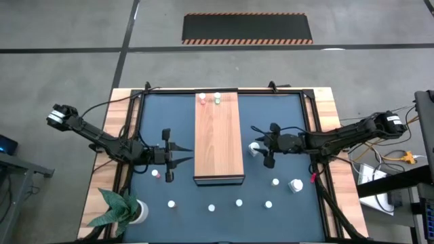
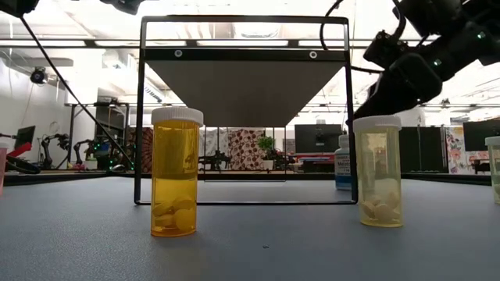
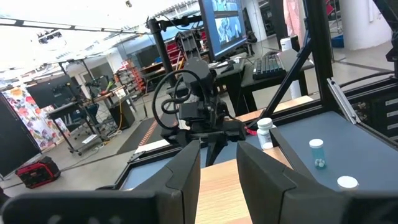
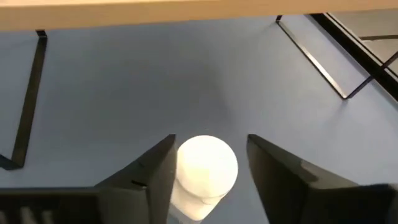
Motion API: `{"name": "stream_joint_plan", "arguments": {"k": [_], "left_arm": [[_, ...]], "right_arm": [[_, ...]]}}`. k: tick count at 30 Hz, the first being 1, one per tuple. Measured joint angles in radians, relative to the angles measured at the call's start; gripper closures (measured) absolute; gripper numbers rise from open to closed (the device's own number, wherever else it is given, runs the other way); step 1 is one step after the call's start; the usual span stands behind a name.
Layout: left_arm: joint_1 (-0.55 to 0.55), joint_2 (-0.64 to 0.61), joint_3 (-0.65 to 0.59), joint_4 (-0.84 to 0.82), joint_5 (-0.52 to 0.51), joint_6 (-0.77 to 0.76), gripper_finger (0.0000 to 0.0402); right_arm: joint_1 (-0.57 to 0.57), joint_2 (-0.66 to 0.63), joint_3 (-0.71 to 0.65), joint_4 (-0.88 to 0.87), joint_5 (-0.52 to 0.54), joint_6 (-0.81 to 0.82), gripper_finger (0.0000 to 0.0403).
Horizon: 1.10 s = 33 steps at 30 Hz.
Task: Pick and place medicine bottles onto shelf by color
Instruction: Put the white medicine bottle on the shelf
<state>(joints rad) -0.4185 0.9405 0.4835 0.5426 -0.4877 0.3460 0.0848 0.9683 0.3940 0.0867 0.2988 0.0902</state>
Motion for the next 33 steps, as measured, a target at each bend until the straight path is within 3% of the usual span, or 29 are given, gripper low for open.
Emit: {"name": "stream_joint_plan", "arguments": {"k": [6, 11, 27, 33], "left_arm": [[0.0, 0.0, 0.0, 0.002, 0.0, 0.0, 0.0314], [0.0, 0.0, 0.0, 0.003, 0.0, 0.0, 0.0314], [0.0, 0.0, 0.0, 0.002, 0.0, 0.001, 0.0314], [0.0, 0.0, 0.0, 0.002, 0.0, 0.001, 0.0314]], "right_arm": [[-0.006, 0.002, -0.013, -0.006, 0.0, -0.009, 0.0135], [-0.009, 0.002, -0.048, 0.016, 0.0, 0.033, 0.0103], [-0.009, 0.002, -0.198, 0.315, 0.016, 0.113, 0.012], [-0.009, 0.002, -0.212, 0.345, 0.016, 0.12, 0.0121]]}}
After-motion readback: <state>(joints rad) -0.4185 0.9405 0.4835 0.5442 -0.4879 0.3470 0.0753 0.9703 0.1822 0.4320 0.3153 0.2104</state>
